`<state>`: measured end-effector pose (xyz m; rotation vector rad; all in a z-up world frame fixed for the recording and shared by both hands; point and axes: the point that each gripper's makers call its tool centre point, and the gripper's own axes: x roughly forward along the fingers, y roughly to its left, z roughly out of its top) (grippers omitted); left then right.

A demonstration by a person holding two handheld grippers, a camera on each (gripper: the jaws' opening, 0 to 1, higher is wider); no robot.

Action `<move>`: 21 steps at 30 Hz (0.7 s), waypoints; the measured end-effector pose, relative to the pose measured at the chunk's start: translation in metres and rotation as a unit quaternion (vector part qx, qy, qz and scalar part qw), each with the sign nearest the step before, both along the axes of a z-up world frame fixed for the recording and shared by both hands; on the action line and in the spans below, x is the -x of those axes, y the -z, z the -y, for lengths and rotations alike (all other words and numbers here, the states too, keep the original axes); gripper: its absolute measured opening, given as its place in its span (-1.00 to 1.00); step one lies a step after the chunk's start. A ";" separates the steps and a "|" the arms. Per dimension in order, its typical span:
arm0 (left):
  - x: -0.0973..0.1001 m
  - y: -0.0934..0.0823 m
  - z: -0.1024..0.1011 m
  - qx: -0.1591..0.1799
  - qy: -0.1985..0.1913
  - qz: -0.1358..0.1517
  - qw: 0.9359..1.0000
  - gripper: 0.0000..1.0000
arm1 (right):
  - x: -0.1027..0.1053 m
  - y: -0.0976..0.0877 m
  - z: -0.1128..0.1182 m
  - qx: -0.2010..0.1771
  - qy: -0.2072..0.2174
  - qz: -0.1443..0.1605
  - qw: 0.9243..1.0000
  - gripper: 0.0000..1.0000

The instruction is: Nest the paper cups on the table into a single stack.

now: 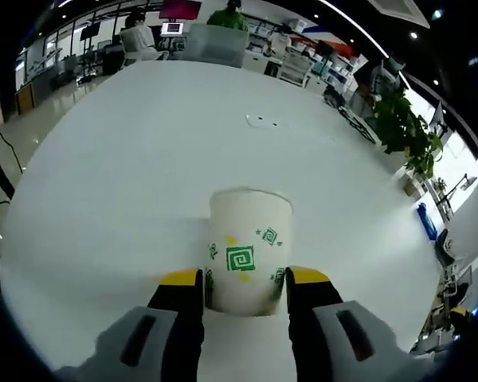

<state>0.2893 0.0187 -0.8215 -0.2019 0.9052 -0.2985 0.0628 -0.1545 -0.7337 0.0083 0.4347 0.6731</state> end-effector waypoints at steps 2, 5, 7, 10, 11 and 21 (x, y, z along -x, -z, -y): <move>0.000 0.001 -0.001 0.002 0.001 -0.002 1.000 -0.26 | 0.000 0.002 0.000 0.003 -0.001 -0.004 1.000 0.76; -0.002 0.000 -0.003 0.007 -0.004 0.000 1.000 -0.27 | 0.001 0.001 0.000 0.004 -0.002 -0.001 1.000 0.76; -0.001 0.000 -0.003 0.008 -0.005 0.000 1.000 -0.26 | 0.000 0.002 0.000 0.003 -0.001 -0.001 1.000 0.76; 0.000 -0.001 -0.003 0.010 -0.008 0.000 1.000 -0.27 | 0.000 0.002 0.001 0.002 0.000 -0.001 1.000 0.76; -0.002 -0.001 -0.005 0.010 -0.009 0.001 1.000 -0.27 | 0.000 0.002 0.001 0.002 0.000 -0.001 1.000 0.76; -0.001 -0.012 -0.003 0.028 -0.012 0.014 0.999 -0.28 | 0.001 0.002 0.001 0.005 -0.003 0.000 1.000 0.76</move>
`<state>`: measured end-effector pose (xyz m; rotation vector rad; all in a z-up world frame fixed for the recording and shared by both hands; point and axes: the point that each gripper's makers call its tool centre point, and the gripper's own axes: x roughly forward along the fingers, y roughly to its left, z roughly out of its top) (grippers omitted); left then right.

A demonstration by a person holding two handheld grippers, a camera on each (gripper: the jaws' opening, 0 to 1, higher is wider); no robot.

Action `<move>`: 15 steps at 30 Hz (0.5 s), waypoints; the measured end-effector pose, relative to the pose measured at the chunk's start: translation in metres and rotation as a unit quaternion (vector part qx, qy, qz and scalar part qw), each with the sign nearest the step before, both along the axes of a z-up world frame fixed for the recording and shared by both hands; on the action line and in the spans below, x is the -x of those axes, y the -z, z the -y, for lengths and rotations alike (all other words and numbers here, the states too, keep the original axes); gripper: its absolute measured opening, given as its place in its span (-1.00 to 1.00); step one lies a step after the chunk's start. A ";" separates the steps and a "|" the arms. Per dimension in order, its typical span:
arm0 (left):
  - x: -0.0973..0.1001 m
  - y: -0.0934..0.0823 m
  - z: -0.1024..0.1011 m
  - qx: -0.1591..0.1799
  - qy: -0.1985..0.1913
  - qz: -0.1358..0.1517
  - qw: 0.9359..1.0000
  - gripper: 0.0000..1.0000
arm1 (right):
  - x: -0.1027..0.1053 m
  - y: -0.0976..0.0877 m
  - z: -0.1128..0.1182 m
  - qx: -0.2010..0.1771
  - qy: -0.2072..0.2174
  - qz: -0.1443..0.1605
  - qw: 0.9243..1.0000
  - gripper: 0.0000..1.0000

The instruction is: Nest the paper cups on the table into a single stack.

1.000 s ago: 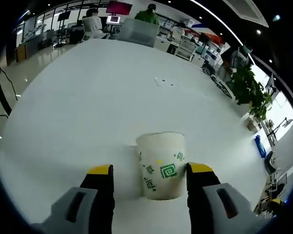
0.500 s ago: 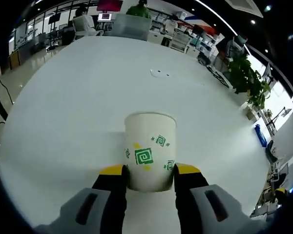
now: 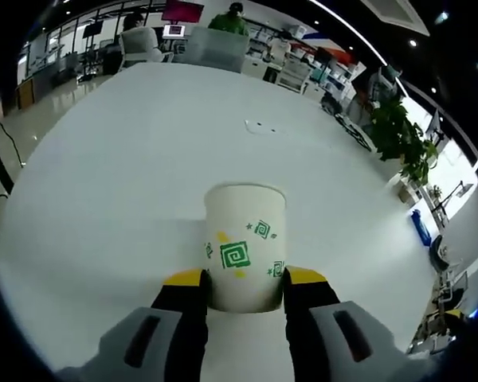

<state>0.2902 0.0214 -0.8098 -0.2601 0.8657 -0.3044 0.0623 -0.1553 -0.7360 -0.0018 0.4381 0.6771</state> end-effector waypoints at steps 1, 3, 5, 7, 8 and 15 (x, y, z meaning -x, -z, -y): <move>0.001 -0.002 0.000 0.002 0.000 0.002 1.000 -0.29 | 0.000 0.000 0.000 0.000 -0.001 -0.001 1.000 0.76; 0.001 -0.006 0.001 0.006 0.000 0.008 1.000 -0.29 | 0.000 0.000 0.000 -0.002 -0.001 -0.002 1.000 0.75; 0.002 -0.011 0.002 0.014 0.000 0.014 1.000 -0.29 | 0.000 -0.001 0.000 -0.006 0.000 -0.003 1.000 0.75; 0.002 -0.017 0.002 0.016 0.002 0.025 1.000 -0.29 | 0.000 -0.002 0.001 -0.012 0.004 -0.005 1.000 0.75; 0.001 -0.019 0.003 0.023 0.001 0.026 0.999 -0.29 | -0.001 -0.003 0.002 -0.015 0.006 -0.005 1.000 0.75; -0.001 -0.042 0.004 0.035 0.010 0.059 0.998 -0.29 | -0.001 -0.006 0.000 -0.029 0.007 -0.010 1.000 0.75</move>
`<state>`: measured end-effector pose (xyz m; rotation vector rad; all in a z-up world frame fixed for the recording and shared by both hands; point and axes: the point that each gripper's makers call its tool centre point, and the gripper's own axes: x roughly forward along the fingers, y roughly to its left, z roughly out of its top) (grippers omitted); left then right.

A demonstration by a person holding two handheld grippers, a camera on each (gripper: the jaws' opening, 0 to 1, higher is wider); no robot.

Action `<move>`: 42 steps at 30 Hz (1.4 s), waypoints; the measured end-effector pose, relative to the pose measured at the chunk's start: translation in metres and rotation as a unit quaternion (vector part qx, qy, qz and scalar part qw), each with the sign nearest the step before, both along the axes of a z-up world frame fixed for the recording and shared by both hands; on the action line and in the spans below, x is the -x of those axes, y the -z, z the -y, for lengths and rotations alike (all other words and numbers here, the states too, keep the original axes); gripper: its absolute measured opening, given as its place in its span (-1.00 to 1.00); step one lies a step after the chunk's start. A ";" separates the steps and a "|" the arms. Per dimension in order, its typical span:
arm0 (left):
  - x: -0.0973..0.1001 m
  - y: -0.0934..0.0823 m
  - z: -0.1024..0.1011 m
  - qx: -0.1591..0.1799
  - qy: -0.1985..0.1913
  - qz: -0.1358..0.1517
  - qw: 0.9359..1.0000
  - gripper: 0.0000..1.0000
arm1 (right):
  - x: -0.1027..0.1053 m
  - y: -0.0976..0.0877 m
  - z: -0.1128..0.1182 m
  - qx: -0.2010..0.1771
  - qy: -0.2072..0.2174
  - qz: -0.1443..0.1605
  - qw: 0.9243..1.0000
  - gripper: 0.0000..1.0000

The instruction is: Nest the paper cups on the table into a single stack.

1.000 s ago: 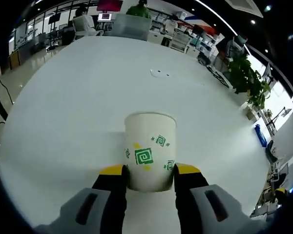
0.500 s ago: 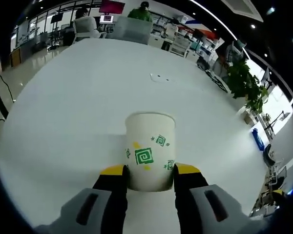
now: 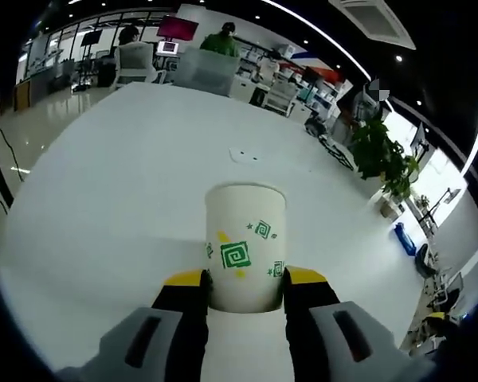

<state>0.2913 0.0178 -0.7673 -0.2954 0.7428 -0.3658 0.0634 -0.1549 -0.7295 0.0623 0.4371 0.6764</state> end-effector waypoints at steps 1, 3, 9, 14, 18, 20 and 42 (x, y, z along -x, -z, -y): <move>0.001 -0.003 -0.001 0.003 0.001 0.003 1.000 -0.29 | 0.000 0.000 0.000 -0.002 0.000 0.000 1.000 0.75; 0.002 -0.007 -0.002 0.003 0.005 0.009 1.000 -0.29 | -0.001 -0.002 -0.001 -0.006 -0.001 -0.003 1.000 0.75; 0.011 -0.015 0.000 0.005 0.020 0.021 1.000 -0.30 | -0.004 -0.011 -0.001 -0.015 -0.001 -0.001 1.000 0.75; 0.020 -0.028 0.006 0.009 0.038 0.041 0.998 -0.30 | -0.014 -0.027 -0.001 -0.039 0.007 0.003 0.999 0.73; 0.024 -0.035 0.006 0.009 0.055 0.056 0.997 -0.30 | -0.021 -0.038 -0.002 -0.056 0.011 0.004 0.998 0.69; 0.027 -0.039 0.006 0.010 0.063 0.064 0.996 -0.30 | -0.024 -0.041 -0.004 -0.060 0.011 0.004 0.998 0.68; 0.111 -0.088 0.038 -0.042 0.182 0.177 0.966 -0.30 | -0.037 -0.072 -0.034 -0.122 -0.008 0.000 0.992 0.52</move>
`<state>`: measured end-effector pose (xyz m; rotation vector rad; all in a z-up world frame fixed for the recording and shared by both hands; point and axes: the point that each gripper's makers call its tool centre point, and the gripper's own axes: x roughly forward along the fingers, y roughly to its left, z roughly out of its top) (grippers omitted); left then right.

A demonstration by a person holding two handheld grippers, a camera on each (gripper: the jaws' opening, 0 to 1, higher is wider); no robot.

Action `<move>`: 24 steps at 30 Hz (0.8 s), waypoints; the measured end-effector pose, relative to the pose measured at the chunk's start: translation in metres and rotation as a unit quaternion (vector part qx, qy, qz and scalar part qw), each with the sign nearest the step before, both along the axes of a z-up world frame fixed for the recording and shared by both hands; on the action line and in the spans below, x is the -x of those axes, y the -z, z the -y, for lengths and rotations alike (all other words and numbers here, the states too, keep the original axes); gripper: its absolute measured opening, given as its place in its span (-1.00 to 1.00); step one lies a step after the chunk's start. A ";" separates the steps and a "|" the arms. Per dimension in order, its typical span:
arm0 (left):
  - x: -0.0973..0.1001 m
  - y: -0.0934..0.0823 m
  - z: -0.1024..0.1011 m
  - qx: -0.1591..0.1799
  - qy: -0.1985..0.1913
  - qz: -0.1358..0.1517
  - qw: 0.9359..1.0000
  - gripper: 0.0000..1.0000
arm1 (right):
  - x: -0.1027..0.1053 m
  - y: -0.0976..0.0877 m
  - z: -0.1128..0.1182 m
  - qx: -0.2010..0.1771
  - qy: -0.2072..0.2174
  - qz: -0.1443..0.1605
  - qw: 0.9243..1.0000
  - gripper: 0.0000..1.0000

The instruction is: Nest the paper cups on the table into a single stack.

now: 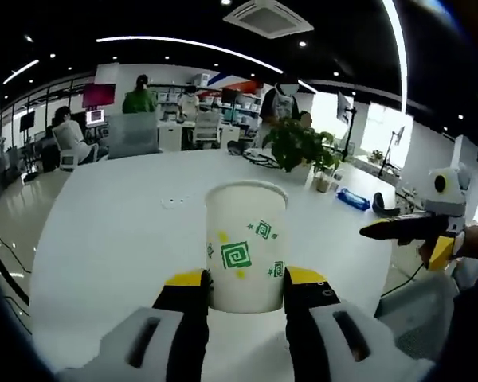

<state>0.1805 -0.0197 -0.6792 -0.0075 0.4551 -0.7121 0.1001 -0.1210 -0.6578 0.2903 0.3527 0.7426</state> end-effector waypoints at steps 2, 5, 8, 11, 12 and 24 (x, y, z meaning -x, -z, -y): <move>0.003 0.000 0.000 -0.003 0.005 0.004 1.000 -0.30 | 0.001 -0.003 -0.003 -0.008 -0.002 -0.001 1.000 0.51; 0.011 -0.005 0.004 0.003 0.009 0.008 1.000 -0.30 | 0.001 -0.006 -0.005 -0.017 -0.004 -0.002 1.000 0.48; 0.018 -0.008 0.006 0.012 0.017 0.013 1.000 -0.30 | 0.001 -0.009 -0.008 -0.021 -0.007 -0.002 1.000 0.45; 0.026 -0.012 0.012 0.008 0.032 0.022 0.999 -0.30 | 0.002 -0.010 -0.013 -0.020 -0.012 -0.003 1.000 0.44; 0.029 -0.012 0.013 0.007 0.036 0.023 0.999 -0.30 | 0.002 -0.011 -0.015 -0.020 -0.014 -0.003 1.000 0.44; 0.062 -0.021 0.035 0.037 0.104 0.044 0.993 -0.30 | -0.001 -0.013 -0.027 -0.032 -0.032 -0.008 0.999 0.33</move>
